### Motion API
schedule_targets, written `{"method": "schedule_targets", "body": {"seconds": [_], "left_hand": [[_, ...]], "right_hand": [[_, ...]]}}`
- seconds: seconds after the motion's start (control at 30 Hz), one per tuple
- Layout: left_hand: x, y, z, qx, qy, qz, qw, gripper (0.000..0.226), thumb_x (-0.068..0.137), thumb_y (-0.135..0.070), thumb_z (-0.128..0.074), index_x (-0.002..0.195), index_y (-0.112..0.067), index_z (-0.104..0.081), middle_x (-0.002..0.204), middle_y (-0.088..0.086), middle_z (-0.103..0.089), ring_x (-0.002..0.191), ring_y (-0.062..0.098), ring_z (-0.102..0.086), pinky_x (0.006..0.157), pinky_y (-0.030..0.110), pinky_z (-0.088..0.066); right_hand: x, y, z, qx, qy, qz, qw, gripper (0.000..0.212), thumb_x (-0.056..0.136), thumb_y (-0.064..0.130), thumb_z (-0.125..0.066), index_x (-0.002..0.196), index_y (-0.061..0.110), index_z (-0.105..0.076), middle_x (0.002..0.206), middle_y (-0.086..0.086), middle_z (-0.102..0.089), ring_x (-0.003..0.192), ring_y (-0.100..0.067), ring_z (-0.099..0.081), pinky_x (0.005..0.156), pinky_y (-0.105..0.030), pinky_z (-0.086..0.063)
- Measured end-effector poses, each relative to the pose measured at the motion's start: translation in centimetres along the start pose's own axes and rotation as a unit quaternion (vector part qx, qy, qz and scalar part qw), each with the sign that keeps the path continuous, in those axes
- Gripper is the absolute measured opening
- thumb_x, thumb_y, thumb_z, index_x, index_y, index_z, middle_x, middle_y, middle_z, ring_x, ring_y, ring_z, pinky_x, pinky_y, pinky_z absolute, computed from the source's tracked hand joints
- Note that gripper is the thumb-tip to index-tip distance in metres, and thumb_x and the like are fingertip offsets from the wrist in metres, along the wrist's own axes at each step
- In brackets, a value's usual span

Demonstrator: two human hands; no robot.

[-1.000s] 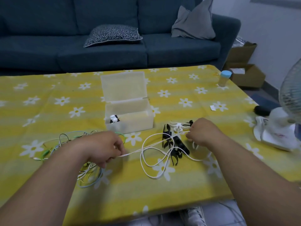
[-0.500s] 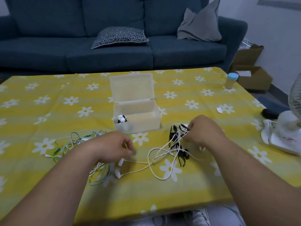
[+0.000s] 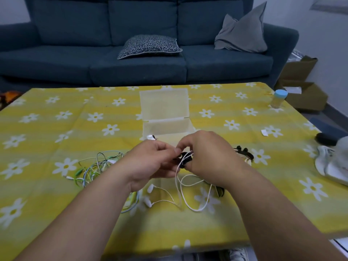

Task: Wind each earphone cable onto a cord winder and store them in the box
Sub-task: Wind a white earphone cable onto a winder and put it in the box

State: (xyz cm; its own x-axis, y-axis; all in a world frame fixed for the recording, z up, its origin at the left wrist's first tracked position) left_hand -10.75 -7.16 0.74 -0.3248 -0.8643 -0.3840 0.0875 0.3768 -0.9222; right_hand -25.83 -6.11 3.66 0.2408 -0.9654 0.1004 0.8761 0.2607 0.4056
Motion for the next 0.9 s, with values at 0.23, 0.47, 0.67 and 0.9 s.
{"method": "schedule_targets", "body": {"seconds": [0.23,0.47,0.67,0.9], "left_hand": [[-0.6,-0.1,0.0,-0.05,0.073,0.047,0.995,0.024,0.095,0.0,-0.052,0.115,0.002,-0.064,0.093,0.014,-0.067,0.066,0.021,-0.065,0.061,0.028,-0.058],[-0.5,-0.4,-1.0,-0.15,0.077,0.028,0.985,0.044,0.081,-0.041,-0.058,0.105,-0.006,-0.07,0.093,0.014,-0.068,0.069,0.029,-0.066,0.069,0.037,-0.061],[-0.4,-0.2,-1.3,-0.24,0.0,0.033,0.97,0.028,0.092,-0.018,-0.06,0.111,0.002,-0.065,0.085,0.015,-0.065,0.062,0.022,-0.067,0.06,0.032,-0.061],[0.4,-0.3,0.6,-0.237,-0.1,-0.019,0.966,0.005,0.094,-0.012,-0.058,0.097,-0.011,-0.062,0.089,0.008,-0.072,0.093,0.026,-0.068,0.08,0.039,-0.052]], "right_hand": [[-0.1,0.7,0.3,0.034,0.027,0.008,0.999,0.027,0.076,0.019,-0.074,0.098,0.035,-0.073,0.071,0.011,-0.06,0.074,-0.014,-0.059,0.065,-0.03,-0.05],[0.1,0.9,1.1,0.098,0.022,0.002,0.995,0.045,0.072,0.003,-0.07,0.102,0.036,-0.072,0.066,0.015,-0.058,0.067,-0.006,-0.057,0.062,-0.026,-0.047],[0.1,0.4,2.0,0.208,0.011,-0.006,0.978,0.044,0.074,-0.002,-0.069,0.107,0.027,-0.071,0.062,0.01,-0.044,0.052,-0.002,-0.044,0.053,-0.012,-0.038],[0.1,-0.5,2.7,0.318,-0.066,-0.052,0.944,0.015,0.085,0.004,-0.069,0.086,0.017,-0.077,0.061,0.007,-0.057,0.049,0.0,-0.046,0.048,-0.013,-0.037]]}}
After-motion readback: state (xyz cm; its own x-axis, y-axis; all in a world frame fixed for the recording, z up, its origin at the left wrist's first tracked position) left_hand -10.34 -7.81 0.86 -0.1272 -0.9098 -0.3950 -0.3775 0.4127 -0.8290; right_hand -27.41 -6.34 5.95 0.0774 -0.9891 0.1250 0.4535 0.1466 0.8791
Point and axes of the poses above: each hand's wrist, its own x-axis towards the middle knuckle, its own z-axis out of the back of the hand, y = z × x, the point moved 2 cm from there along x, towards the middle knuckle
